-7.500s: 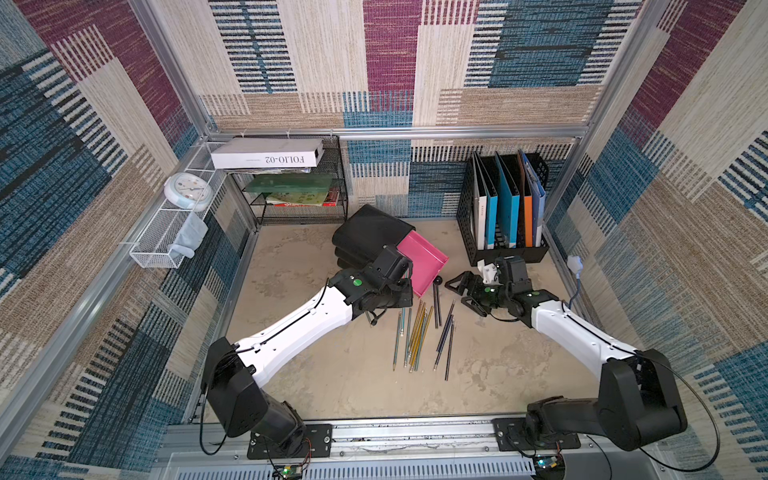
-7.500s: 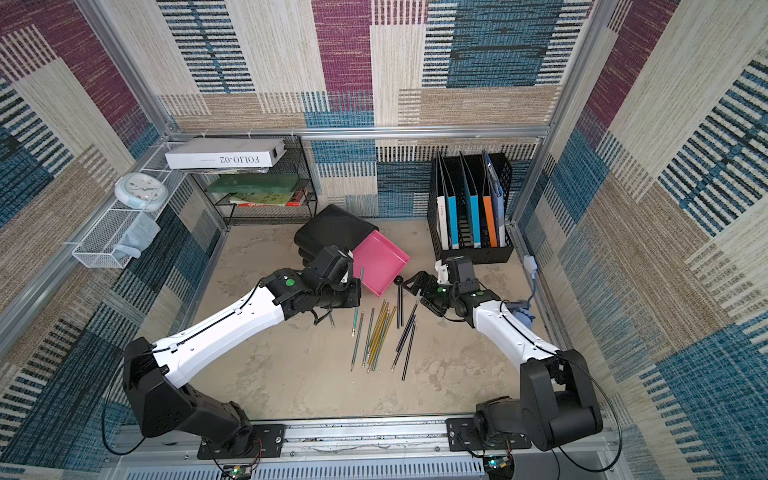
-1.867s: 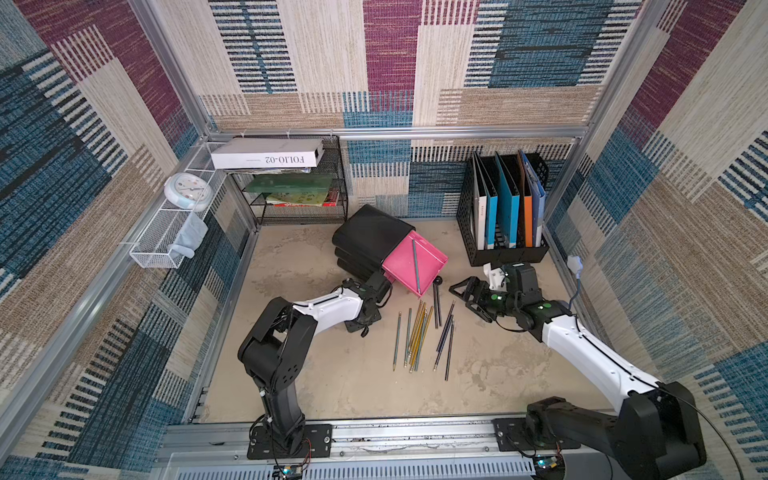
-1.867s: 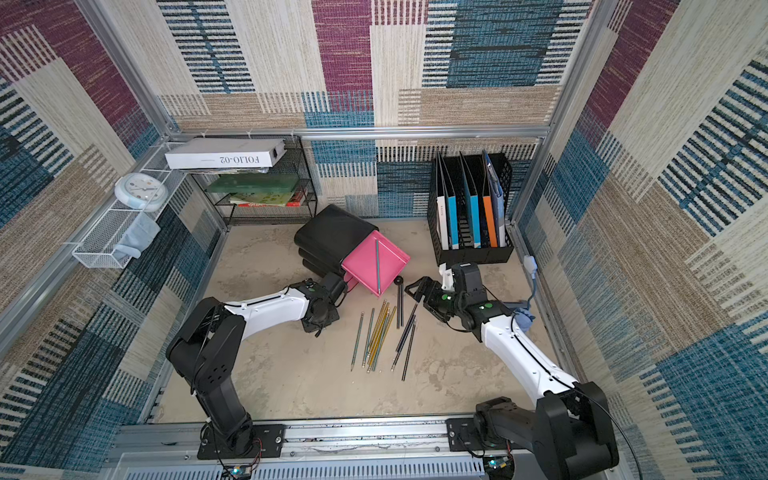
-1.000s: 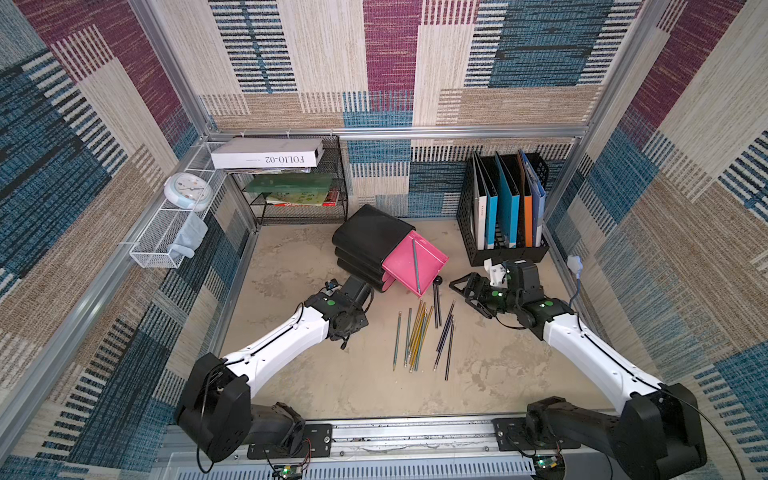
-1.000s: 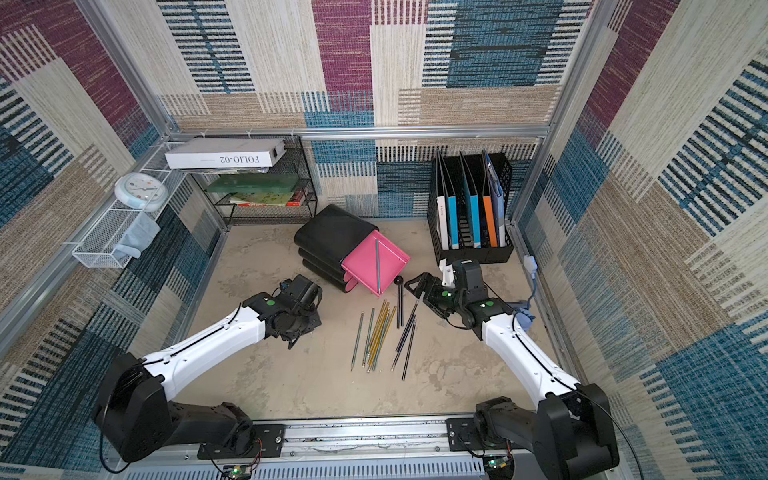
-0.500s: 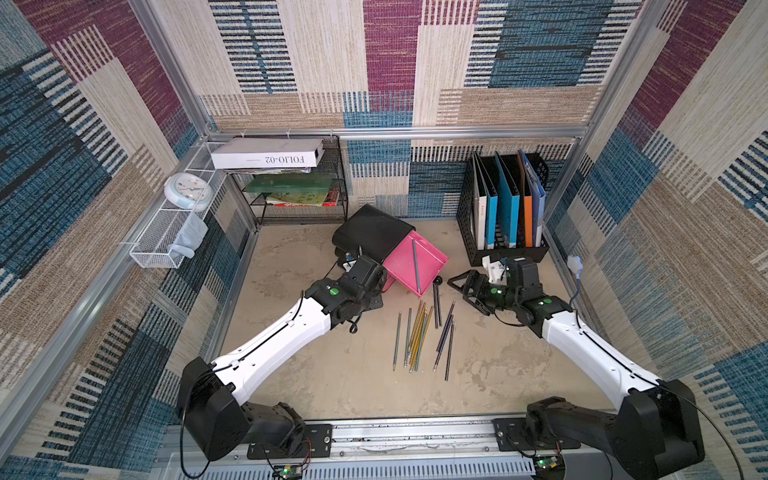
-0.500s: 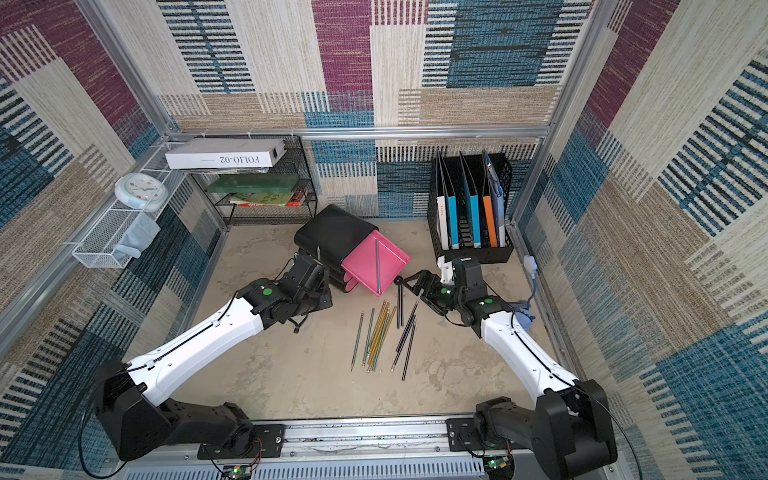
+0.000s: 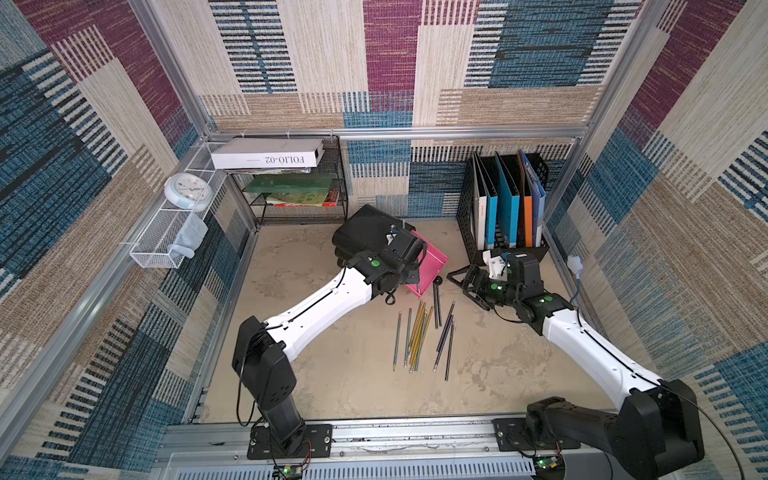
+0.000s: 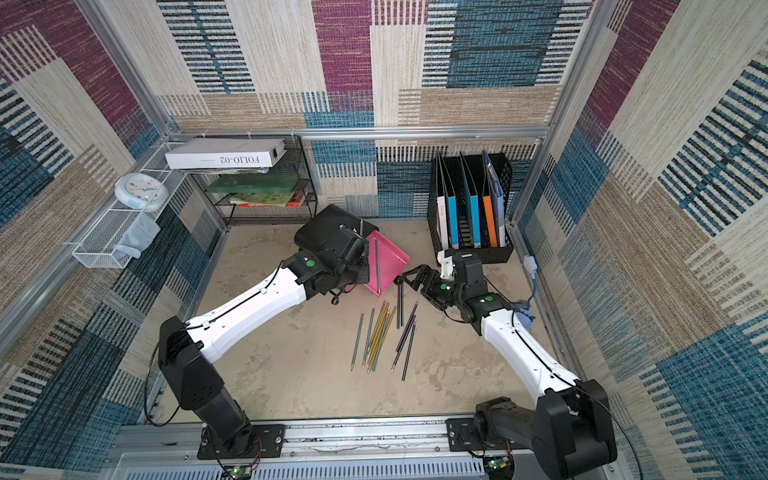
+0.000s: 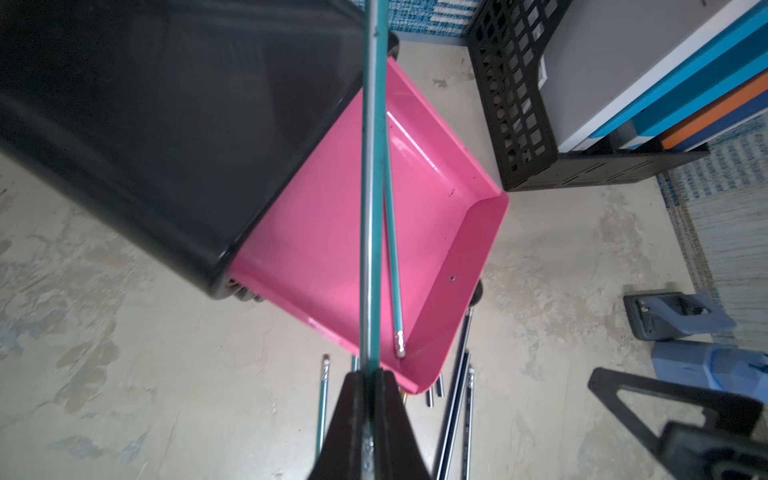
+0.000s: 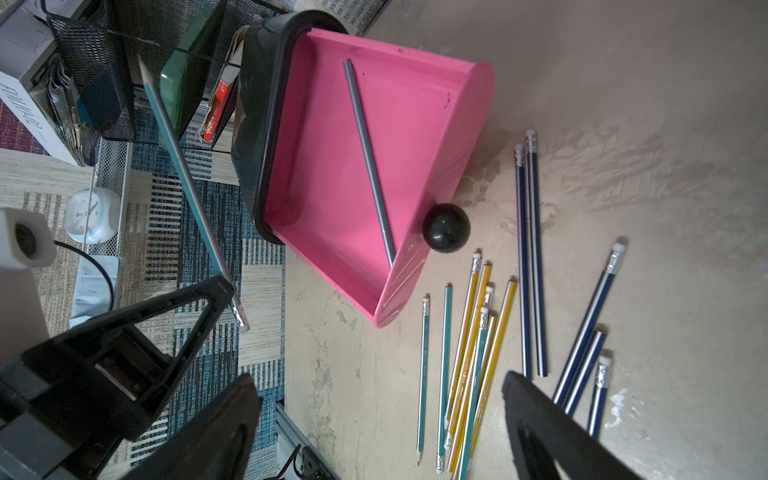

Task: Please place the pencils in the drawer according to their color
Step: Place the pencil in the drawer.

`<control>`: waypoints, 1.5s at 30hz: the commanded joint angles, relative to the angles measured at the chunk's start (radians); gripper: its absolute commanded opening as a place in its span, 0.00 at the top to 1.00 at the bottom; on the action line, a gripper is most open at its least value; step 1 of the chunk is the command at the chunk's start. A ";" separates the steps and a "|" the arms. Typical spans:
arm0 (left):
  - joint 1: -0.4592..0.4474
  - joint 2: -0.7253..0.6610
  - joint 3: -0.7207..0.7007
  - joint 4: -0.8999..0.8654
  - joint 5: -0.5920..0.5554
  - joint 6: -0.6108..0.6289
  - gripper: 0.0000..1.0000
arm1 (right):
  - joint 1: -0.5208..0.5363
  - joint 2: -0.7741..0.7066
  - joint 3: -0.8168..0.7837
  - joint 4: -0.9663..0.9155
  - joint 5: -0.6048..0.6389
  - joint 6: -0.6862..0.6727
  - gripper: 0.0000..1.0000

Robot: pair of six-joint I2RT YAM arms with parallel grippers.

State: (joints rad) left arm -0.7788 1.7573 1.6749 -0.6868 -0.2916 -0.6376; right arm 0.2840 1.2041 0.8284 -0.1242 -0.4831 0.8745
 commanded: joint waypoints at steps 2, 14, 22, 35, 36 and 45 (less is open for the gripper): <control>-0.006 0.088 0.087 -0.006 -0.011 0.031 1.00 | 0.000 0.008 0.015 0.030 -0.002 -0.013 0.03; -0.016 0.262 0.217 -0.022 -0.051 0.037 1.00 | -0.002 0.034 0.042 0.027 0.006 -0.029 0.01; -0.023 0.285 0.187 -0.020 -0.070 0.003 1.00 | -0.003 0.040 0.044 0.028 0.011 -0.043 0.01; -0.036 0.286 0.138 -0.016 -0.054 -0.030 0.99 | -0.006 0.040 0.044 0.027 0.024 -0.042 0.01; -0.036 0.286 0.137 -0.016 -0.049 -0.029 0.96 | -0.006 0.039 0.045 0.028 0.024 -0.042 0.01; -0.046 0.275 0.119 -0.010 -0.039 -0.030 0.69 | -0.010 0.037 0.049 0.030 0.025 -0.039 0.01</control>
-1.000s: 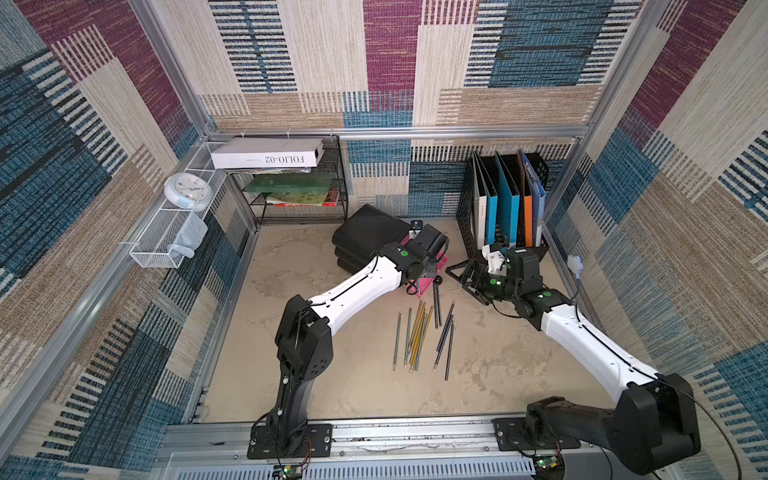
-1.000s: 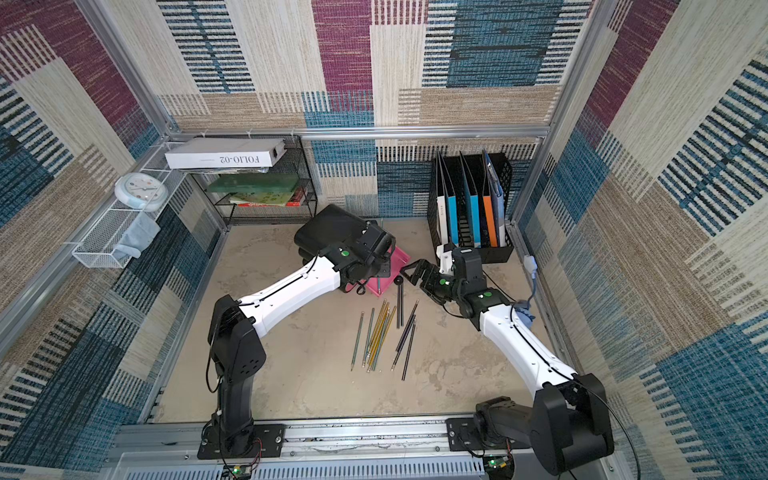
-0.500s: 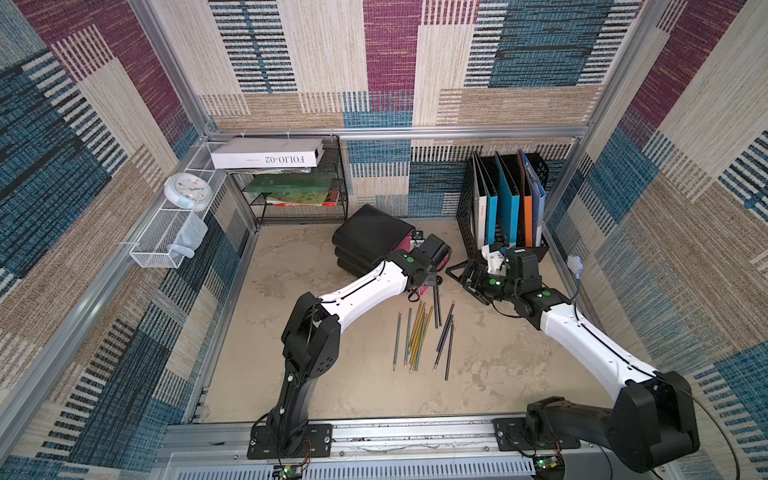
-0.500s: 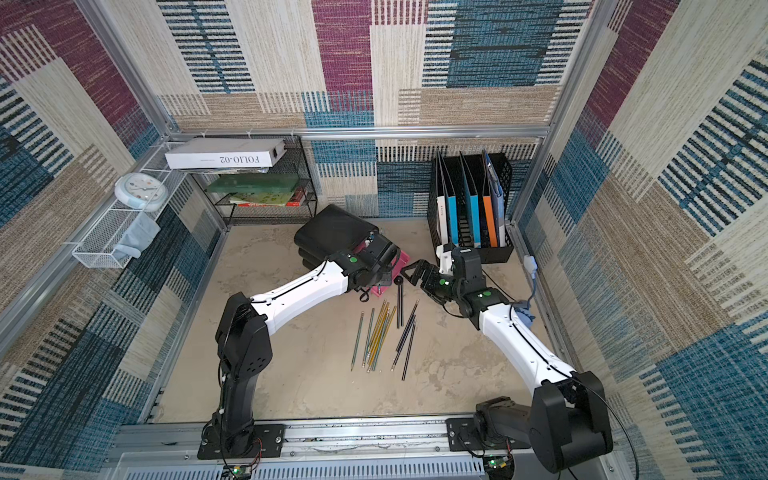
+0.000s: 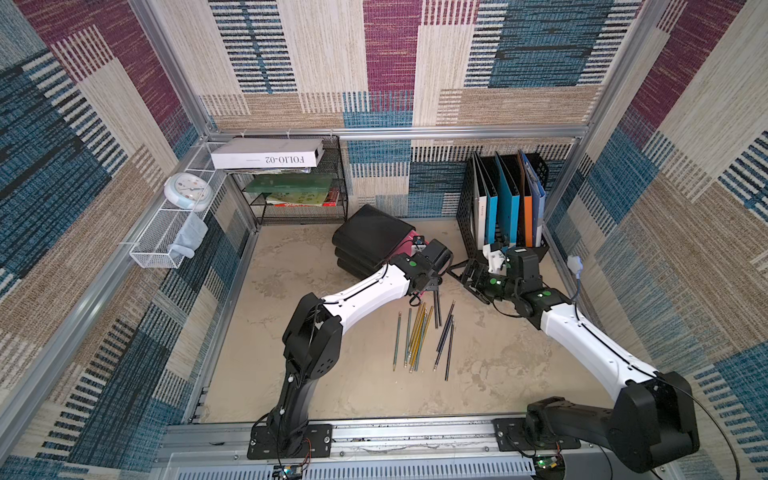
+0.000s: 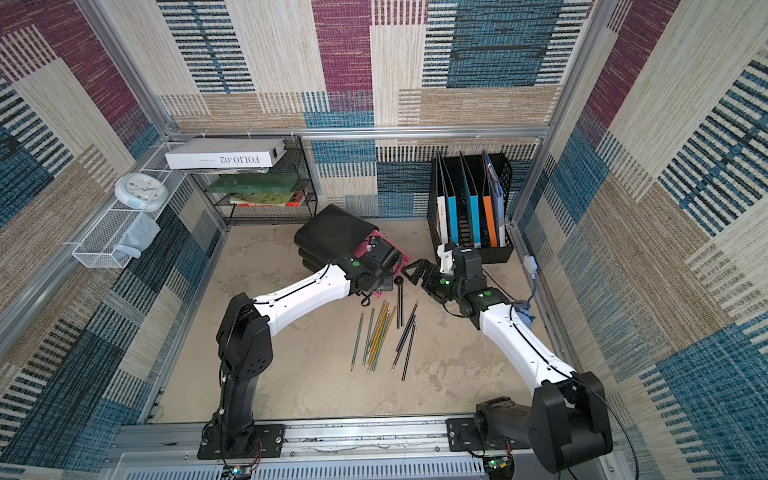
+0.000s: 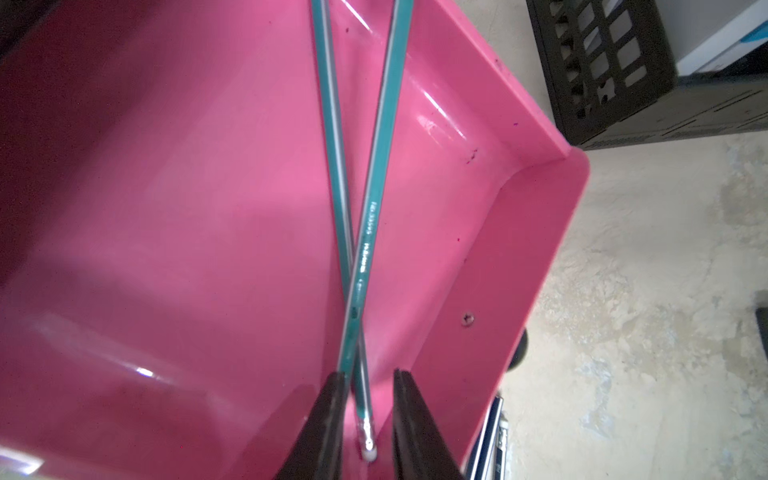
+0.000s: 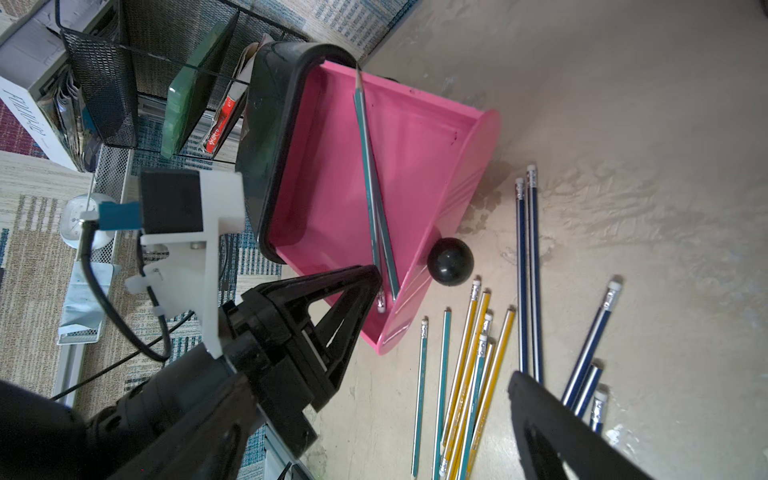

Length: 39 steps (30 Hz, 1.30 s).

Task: Please place the pencils in the drawer according to their color
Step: Place the pencil in the drawer, then adjust the pencil in the drawer.

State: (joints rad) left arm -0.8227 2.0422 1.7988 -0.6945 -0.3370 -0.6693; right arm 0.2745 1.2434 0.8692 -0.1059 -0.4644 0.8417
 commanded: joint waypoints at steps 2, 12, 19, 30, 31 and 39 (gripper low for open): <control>-0.003 -0.013 -0.007 -0.003 0.006 0.001 0.65 | -0.001 -0.005 0.008 0.014 0.005 -0.008 0.01; -0.010 -0.076 0.024 0.003 0.033 0.012 0.54 | -0.003 -0.024 0.015 -0.004 0.040 -0.026 0.01; -0.010 -0.200 -0.005 -0.001 0.049 0.022 0.50 | -0.003 -0.073 -0.005 -0.002 0.102 -0.008 0.01; -0.007 -0.419 -0.236 -0.045 0.077 0.041 0.47 | -0.001 -0.077 0.008 -0.015 0.072 0.071 0.01; -0.006 -0.440 -0.260 -0.053 0.070 0.046 0.47 | -0.002 -0.069 0.007 -0.003 0.057 0.080 0.01; 0.046 -0.599 -0.471 -0.029 0.066 -0.005 0.46 | 0.069 0.087 0.131 0.040 0.069 0.119 0.01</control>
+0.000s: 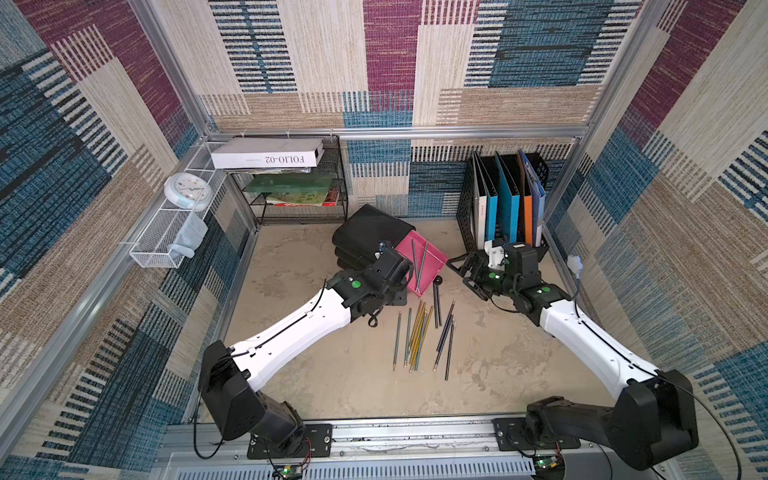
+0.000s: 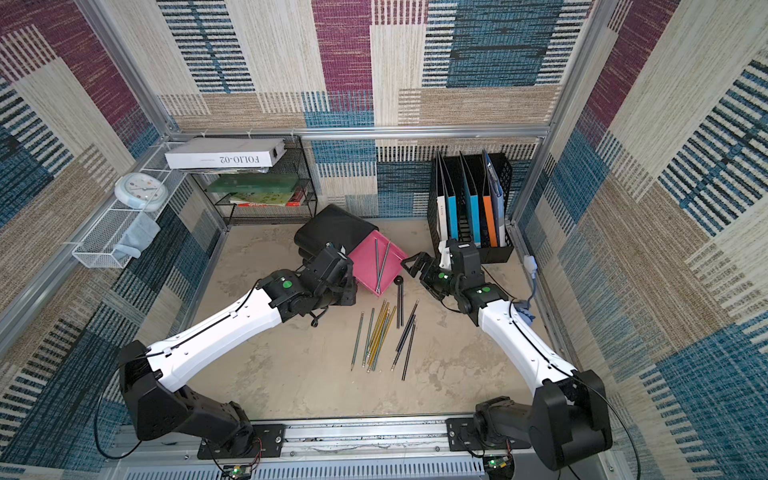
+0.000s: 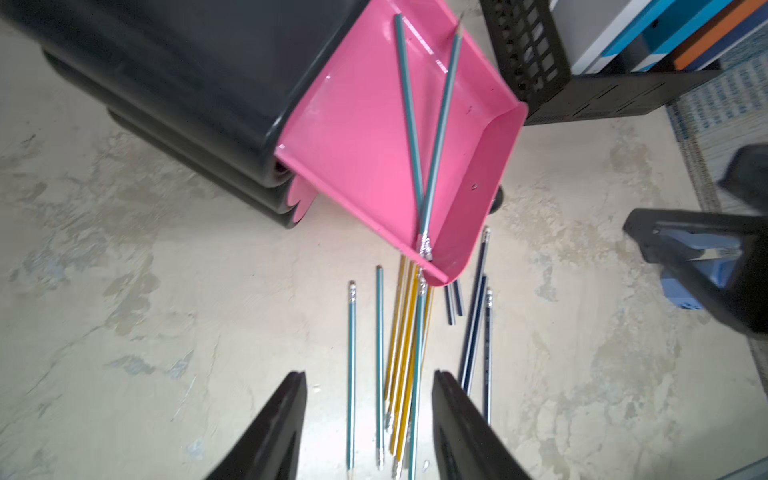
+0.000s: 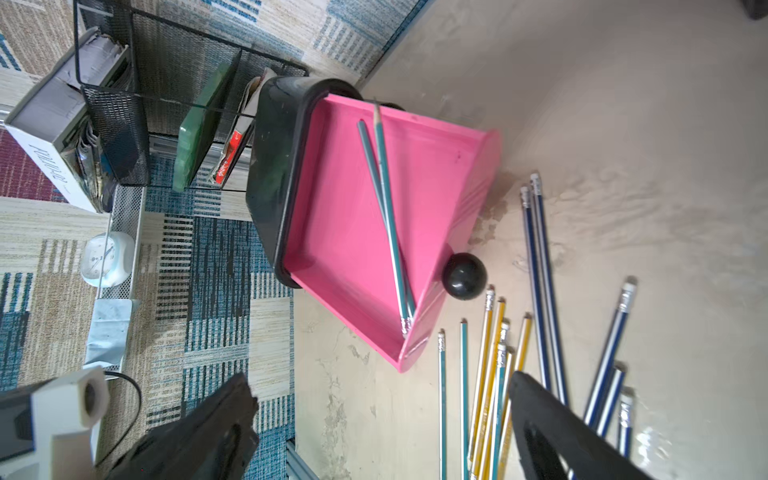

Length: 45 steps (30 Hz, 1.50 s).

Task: Please place the pencils in the drawer according to their color
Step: Adjust the pencil in the drawer.

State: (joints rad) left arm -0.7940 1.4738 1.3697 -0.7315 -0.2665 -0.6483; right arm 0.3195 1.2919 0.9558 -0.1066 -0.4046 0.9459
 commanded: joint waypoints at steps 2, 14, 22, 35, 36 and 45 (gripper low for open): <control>0.041 -0.058 -0.082 0.021 0.012 -0.039 0.46 | 0.048 0.091 0.105 0.020 0.035 0.009 0.01; 0.095 -0.098 -0.129 0.038 0.057 -0.048 0.46 | 0.093 0.390 0.398 -0.097 0.125 -0.009 0.01; 0.104 -0.103 -0.132 0.044 0.066 -0.047 0.47 | 0.108 0.518 0.506 -0.126 0.127 -0.021 0.01; 0.119 -0.119 -0.157 0.052 0.075 -0.040 0.47 | 0.160 0.618 0.625 -0.101 0.092 0.005 0.01; 0.121 -0.118 -0.158 0.052 0.075 -0.041 0.47 | 0.162 0.622 0.630 -0.097 0.088 0.009 0.01; 0.122 -0.104 -0.166 0.047 0.098 -0.028 0.47 | 0.172 0.538 0.586 -0.086 0.108 0.013 0.01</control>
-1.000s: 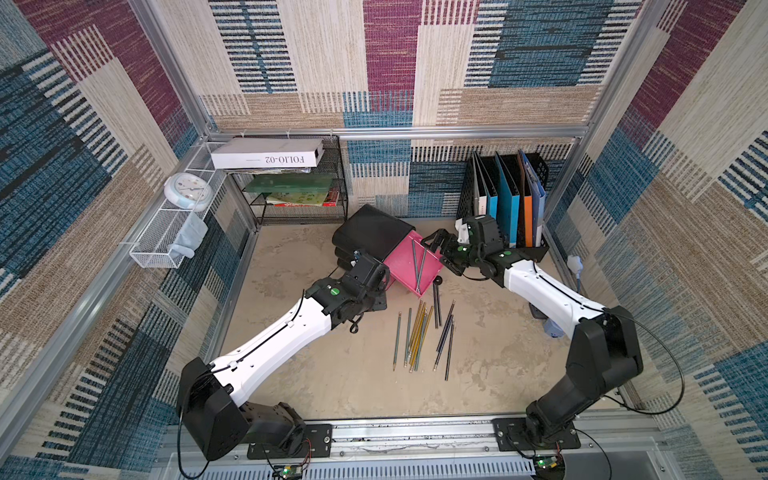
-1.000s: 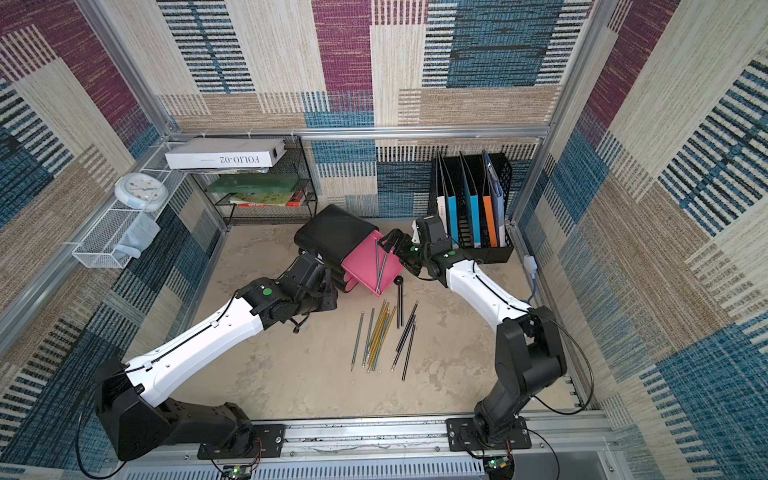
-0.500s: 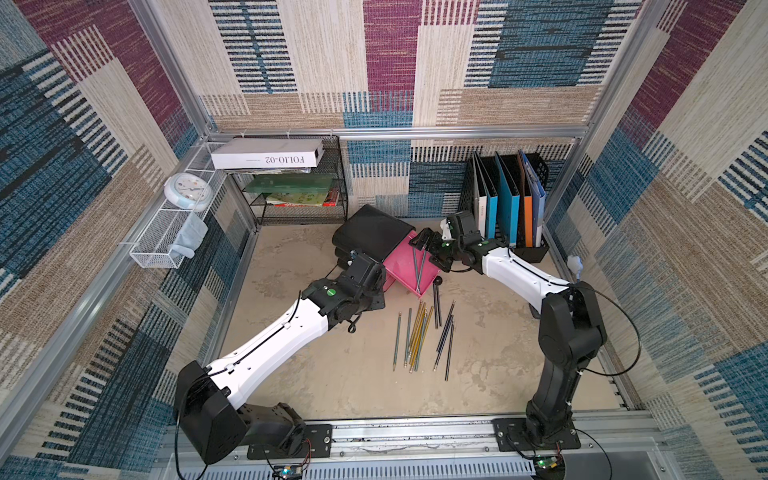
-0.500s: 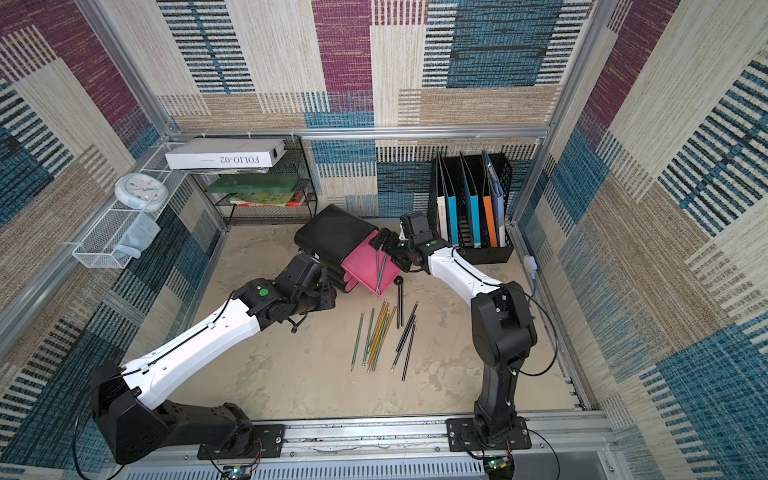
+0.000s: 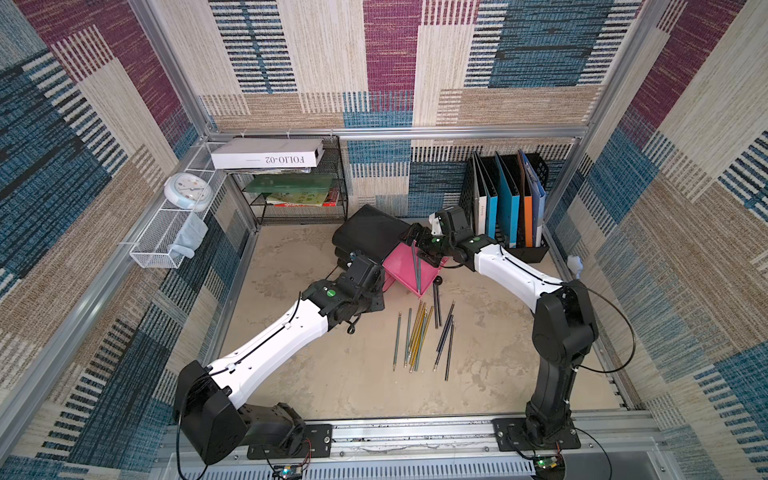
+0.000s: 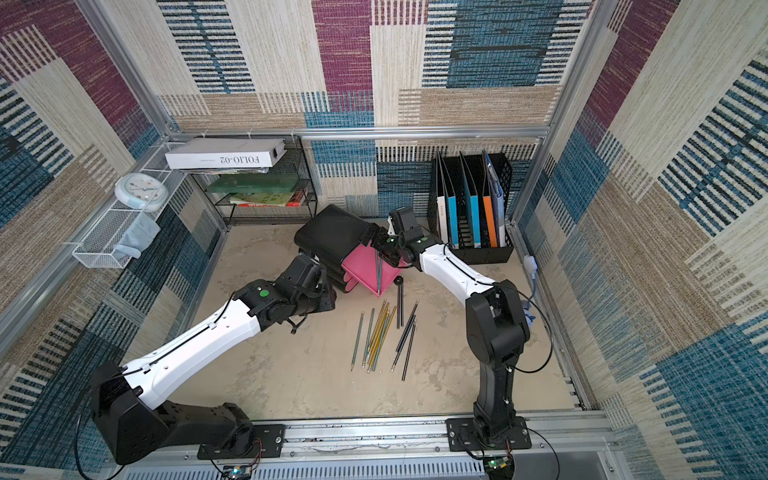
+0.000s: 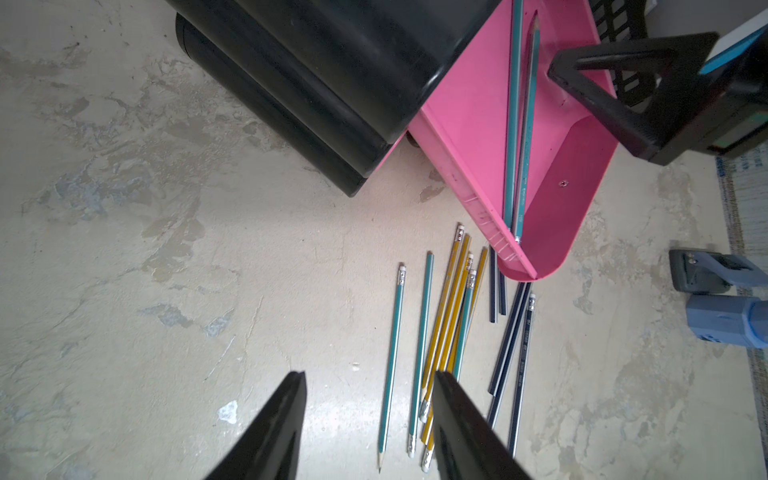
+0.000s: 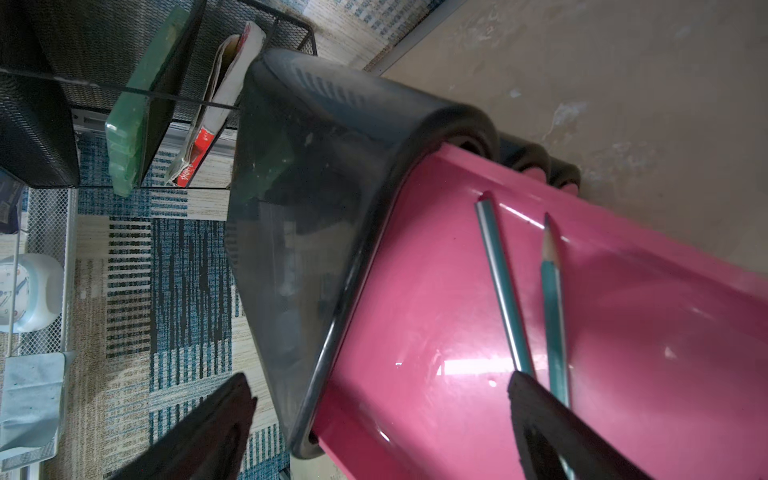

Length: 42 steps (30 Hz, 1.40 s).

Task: Please place the pencils in the drawer according to their color
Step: Adjust the pencil in the drawer, then pick up the pencil from the center of the board.

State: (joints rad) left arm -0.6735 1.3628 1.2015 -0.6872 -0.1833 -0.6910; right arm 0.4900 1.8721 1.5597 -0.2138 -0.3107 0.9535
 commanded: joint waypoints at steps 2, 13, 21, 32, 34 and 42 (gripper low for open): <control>0.002 0.015 0.007 -0.006 0.029 0.027 0.47 | 0.002 -0.091 -0.050 0.037 0.018 0.009 0.01; -0.012 0.019 -0.091 0.029 0.127 0.048 0.46 | 0.004 -0.391 -0.300 0.015 0.023 -0.010 0.01; -0.056 0.041 -0.182 0.091 0.153 0.054 0.45 | 0.005 -0.602 -0.541 0.005 0.025 -0.013 0.01; -0.110 0.143 -0.176 0.116 0.125 0.074 0.45 | 0.005 -0.688 -0.632 -0.059 0.026 -0.100 0.01; -0.117 0.166 -0.170 0.120 0.106 0.078 0.45 | 0.004 -0.693 -0.653 -0.051 0.038 -0.097 0.01; -0.140 0.254 -0.155 0.172 0.028 0.087 0.46 | -0.001 -0.684 -0.684 -0.017 0.061 -0.094 0.01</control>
State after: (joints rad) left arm -0.8108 1.6035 1.0374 -0.5526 -0.1055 -0.6140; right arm 0.4904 1.1851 0.8761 -0.2493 -0.2630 0.8719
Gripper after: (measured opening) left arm 0.543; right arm 0.991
